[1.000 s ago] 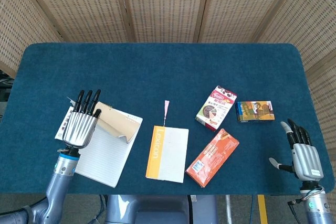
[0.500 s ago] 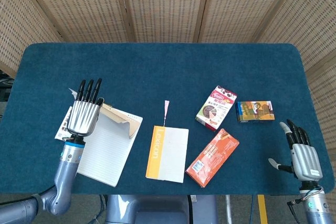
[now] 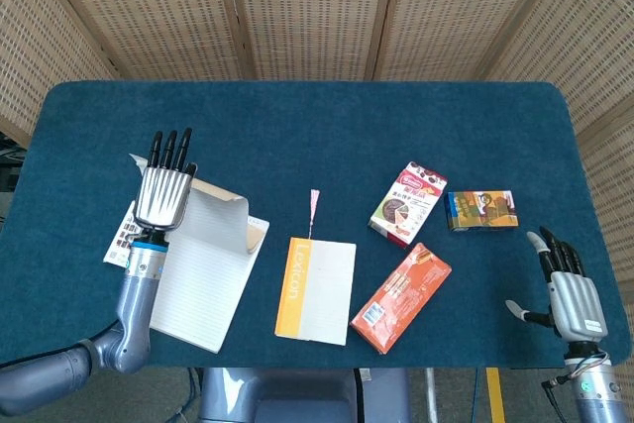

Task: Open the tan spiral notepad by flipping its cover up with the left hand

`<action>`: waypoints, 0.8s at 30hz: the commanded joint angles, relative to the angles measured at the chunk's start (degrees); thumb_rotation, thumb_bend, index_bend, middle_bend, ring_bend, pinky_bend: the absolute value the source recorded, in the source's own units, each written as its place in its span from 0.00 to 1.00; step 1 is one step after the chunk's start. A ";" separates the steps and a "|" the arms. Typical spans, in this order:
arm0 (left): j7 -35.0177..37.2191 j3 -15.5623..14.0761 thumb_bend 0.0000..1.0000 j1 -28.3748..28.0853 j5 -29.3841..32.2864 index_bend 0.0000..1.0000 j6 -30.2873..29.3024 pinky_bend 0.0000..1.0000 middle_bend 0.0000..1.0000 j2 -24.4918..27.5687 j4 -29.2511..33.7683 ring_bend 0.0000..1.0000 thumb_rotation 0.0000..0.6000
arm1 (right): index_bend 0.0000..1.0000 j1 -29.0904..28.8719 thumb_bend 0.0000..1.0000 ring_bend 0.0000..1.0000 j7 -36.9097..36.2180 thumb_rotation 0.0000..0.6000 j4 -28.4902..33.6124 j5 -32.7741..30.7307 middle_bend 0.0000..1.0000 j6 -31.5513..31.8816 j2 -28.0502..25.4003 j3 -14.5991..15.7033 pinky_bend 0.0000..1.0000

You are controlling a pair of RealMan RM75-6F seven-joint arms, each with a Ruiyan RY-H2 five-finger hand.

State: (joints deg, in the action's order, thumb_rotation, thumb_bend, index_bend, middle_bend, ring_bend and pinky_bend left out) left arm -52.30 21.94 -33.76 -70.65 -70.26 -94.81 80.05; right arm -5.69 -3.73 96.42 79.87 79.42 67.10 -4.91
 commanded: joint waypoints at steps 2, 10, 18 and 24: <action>1.57 0.28 0.65 -2.90 1.41 0.79 1.68 0.03 0.00 -1.65 -4.42 0.00 1.00 | 0.00 -0.07 0.00 0.00 -0.04 1.00 0.07 -0.26 0.00 -0.22 0.05 -0.06 0.00; 4.05 0.66 0.65 -7.52 2.66 0.79 3.69 0.03 0.00 -4.13 -11.28 0.00 1.00 | 0.00 -0.15 0.00 0.00 -0.31 1.00 0.27 -0.64 0.00 -0.53 0.03 -0.16 0.00; 8.85 1.53 0.65 -12.61 2.80 0.79 5.07 0.03 0.00 -7.67 -20.13 0.00 1.00 | 0.00 -0.40 0.00 0.00 -1.11 1.00 0.26 -1.89 0.00 -1.77 -0.12 -0.33 0.00; 10.48 1.56 0.65 -14.42 2.71 0.79 5.41 0.03 0.00 -8.69 -23.09 0.00 1.00 | 0.00 -0.52 0.00 0.00 -1.24 1.00 0.48 -2.17 0.00 -2.11 -0.18 -0.39 0.00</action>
State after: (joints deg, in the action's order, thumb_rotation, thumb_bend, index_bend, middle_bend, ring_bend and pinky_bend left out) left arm -42.20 23.46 -47.75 -67.93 -64.99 -103.22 57.47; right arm -6.20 -4.98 96.90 77.71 77.31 66.91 -5.30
